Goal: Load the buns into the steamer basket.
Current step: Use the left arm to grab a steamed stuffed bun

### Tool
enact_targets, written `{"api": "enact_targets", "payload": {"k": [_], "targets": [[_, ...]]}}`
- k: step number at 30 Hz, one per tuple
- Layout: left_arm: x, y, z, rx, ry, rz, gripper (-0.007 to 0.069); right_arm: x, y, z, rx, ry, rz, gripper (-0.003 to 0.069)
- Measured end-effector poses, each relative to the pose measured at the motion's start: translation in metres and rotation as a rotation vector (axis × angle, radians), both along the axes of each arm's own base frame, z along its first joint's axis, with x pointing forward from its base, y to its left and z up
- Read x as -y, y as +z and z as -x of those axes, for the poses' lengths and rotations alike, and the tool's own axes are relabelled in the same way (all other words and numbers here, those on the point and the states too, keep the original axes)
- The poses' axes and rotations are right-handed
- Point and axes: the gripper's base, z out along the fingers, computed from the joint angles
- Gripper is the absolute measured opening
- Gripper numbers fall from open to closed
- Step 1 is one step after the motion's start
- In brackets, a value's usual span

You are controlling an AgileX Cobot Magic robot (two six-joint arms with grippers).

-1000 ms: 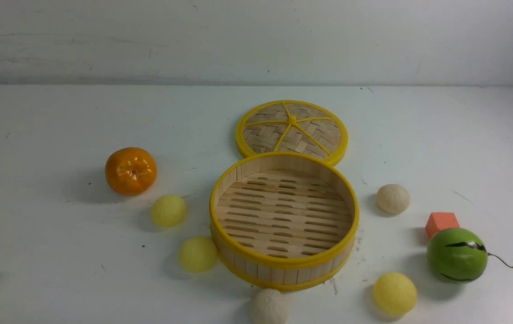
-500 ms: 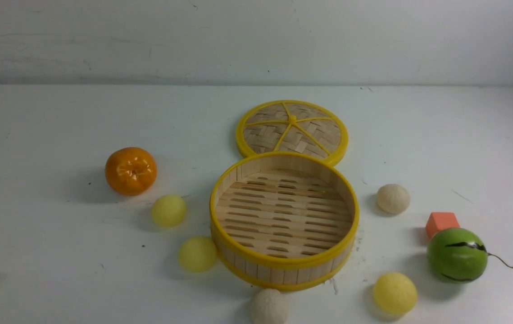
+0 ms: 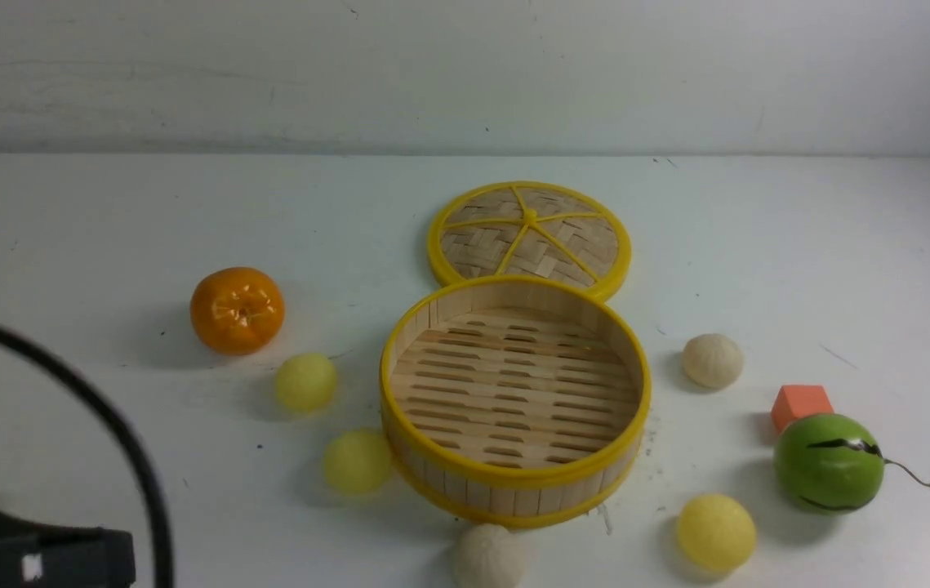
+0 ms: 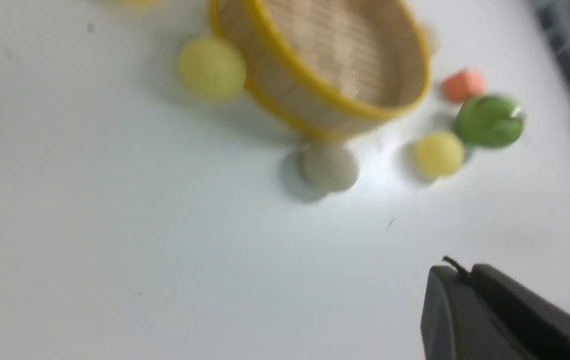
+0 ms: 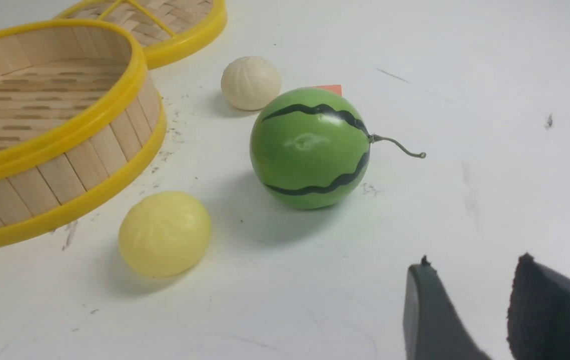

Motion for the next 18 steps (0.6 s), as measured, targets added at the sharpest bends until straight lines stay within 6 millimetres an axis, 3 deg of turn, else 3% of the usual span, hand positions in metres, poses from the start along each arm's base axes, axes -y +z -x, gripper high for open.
{"api": "enact_targets", "payload": {"k": [3,5,6,7,14,18], "targets": [[0.000,-0.007,-0.055,-0.121,-0.068,-0.113,-0.0001,0.000,0.000,0.000,0.000,0.000,0.000,0.0240],[0.001,-0.012,-0.077,-0.161,-0.085,-0.132,-0.0013,0.000,0.000,0.000,0.000,0.000,0.000,0.0240],[0.006,-0.018,-0.105,-0.204,-0.111,-0.146,-0.0013,0.000,0.000,0.000,0.000,0.000,0.000,0.0240],[0.011,-0.021,-0.119,-0.215,-0.132,-0.159,-0.0013,0.000,0.000,0.000,0.000,0.000,0.000,0.0240],[0.066,-0.021,-0.172,-0.185,-0.263,-0.341,-0.0013,0.000,0.000,0.000,0.000,0.000,0.000,0.0240],[0.078,-0.033,-0.198,-0.228,-0.227,-0.470,-0.0013,0.000,0.000,0.000,0.000,0.000,0.000,0.0240]]}}
